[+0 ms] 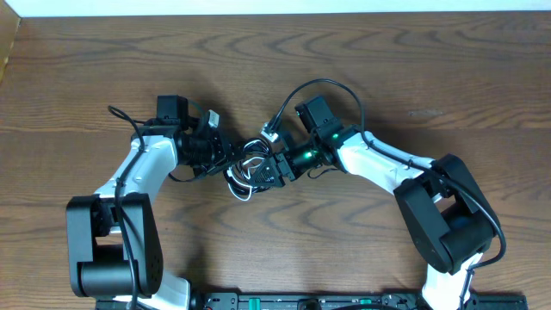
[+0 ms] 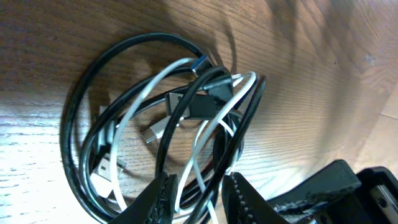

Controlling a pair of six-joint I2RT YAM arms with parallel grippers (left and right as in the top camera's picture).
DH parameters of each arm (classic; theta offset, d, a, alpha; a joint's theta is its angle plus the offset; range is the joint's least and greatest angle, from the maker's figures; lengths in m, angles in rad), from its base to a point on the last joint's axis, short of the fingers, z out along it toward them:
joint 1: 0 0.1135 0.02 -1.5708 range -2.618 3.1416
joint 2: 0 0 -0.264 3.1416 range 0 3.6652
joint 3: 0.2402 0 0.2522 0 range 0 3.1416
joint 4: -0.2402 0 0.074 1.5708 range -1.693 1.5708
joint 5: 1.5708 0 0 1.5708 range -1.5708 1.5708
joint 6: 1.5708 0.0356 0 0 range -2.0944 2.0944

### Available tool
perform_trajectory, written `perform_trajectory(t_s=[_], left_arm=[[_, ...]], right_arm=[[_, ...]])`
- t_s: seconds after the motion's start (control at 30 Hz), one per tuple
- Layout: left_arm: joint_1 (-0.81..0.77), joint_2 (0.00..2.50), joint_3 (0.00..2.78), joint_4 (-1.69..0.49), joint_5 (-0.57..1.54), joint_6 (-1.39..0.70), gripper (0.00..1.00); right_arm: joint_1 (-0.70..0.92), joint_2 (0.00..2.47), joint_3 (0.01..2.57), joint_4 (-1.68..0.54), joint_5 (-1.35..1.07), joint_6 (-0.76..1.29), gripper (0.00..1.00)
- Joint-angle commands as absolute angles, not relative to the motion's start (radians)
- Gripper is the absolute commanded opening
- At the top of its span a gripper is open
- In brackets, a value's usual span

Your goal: Untangle cables

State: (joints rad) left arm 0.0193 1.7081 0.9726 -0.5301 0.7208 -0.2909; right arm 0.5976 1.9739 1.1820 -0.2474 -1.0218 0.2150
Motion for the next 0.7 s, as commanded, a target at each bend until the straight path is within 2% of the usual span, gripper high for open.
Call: perform_trajectory(t_s=[0.0,0.57,0.67], left_arm=[[0.012,1.719,0.966,-0.533,0.692,-0.286,0.29],[-0.058,1.719,0.966,-0.525,0.684,-0.286,0.27],[-0.058,1.719,0.966,-0.521,0.661,-0.286,0.22]], right_arm=[[0.607,1.982,1.182,-0.247,-1.046,0.197,0.75],[0.619,1.982,1.179,-0.278,-1.008,0.208,0.71],[0.634,1.982,1.171,-0.268,-0.994,0.208,0.72]])
